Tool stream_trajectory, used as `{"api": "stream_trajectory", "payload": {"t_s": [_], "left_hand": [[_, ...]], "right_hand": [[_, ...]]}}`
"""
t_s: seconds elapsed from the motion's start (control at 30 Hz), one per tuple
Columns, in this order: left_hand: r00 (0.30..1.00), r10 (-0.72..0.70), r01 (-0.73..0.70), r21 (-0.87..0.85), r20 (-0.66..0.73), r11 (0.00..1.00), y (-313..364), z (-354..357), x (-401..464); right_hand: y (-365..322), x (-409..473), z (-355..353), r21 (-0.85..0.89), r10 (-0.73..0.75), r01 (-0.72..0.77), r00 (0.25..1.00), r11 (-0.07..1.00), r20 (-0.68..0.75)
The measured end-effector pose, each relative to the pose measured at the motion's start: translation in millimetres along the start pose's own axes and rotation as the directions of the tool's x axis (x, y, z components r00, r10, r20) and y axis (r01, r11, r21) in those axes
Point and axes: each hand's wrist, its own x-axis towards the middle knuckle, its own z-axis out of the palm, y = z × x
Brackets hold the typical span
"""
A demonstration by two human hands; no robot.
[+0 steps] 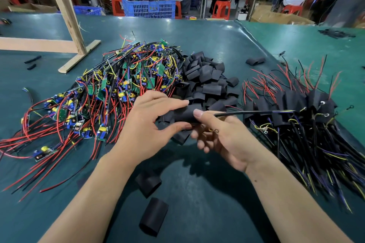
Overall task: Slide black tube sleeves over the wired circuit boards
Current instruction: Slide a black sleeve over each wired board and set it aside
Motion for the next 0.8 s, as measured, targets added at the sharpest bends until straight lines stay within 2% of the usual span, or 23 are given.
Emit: {"api": "stream_trajectory", "payload": {"t_s": [0.07, 0.13, 0.2, 0.27, 0.33, 0.43, 0.53, 0.67, 0.73, 0.8], "left_hand": [[0.996, 0.025, -0.018, 0.079, -0.091, 0.997, -1, 0, 1], [0.975, 0.049, -0.02, 0.13, -0.219, 0.991, -3, -2, 2], [0.952, 0.044, -0.008, 0.118, -0.303, 0.993, -5, -2, 2], [0.947, 0.038, -0.007, 0.1, -0.318, 0.995, -5, -2, 1], [0.956, 0.03, -0.002, 0.095, -0.293, 0.995, -5, 0, 1], [0.966, -0.001, 0.017, 0.063, -0.258, 0.998, -4, 1, 1], [0.968, -0.003, 0.014, 0.042, -0.251, 0.999, -3, 0, 0], [0.968, -0.003, 0.012, 0.038, -0.25, 0.999, -3, 0, 1], [0.969, -0.005, 0.016, 0.045, -0.246, 0.999, -4, 0, 0], [0.971, -0.01, 0.022, 0.047, -0.238, 0.999, -4, 0, 0]], "right_hand": [[-3, 2, 0, 0.02, -0.054, 0.057, 0.991, 0.998, -0.122], [-9, 3, -5, 0.117, -0.123, 0.164, 0.947, 0.98, -0.298], [-15, 5, -13, 0.22, -0.139, 0.281, 0.855, 0.934, -0.499], [-18, 6, -22, 0.309, -0.081, 0.356, 0.761, 0.882, -0.643], [-17, 6, -29, 0.406, 0.02, 0.378, 0.71, 0.832, -0.704], [-15, 4, -39, 0.596, 0.156, 0.423, 0.712, 0.683, -0.684], [-14, -1, -45, 0.67, 0.129, 0.501, 0.741, 0.547, -0.659], [-16, -1, -38, 0.583, -0.082, 0.546, 0.768, 0.602, -0.635], [-18, 2, -33, 0.484, -0.106, 0.534, 0.74, 0.693, -0.664], [-15, 6, -30, 0.396, -0.054, 0.443, 0.718, 0.805, -0.694]]}}
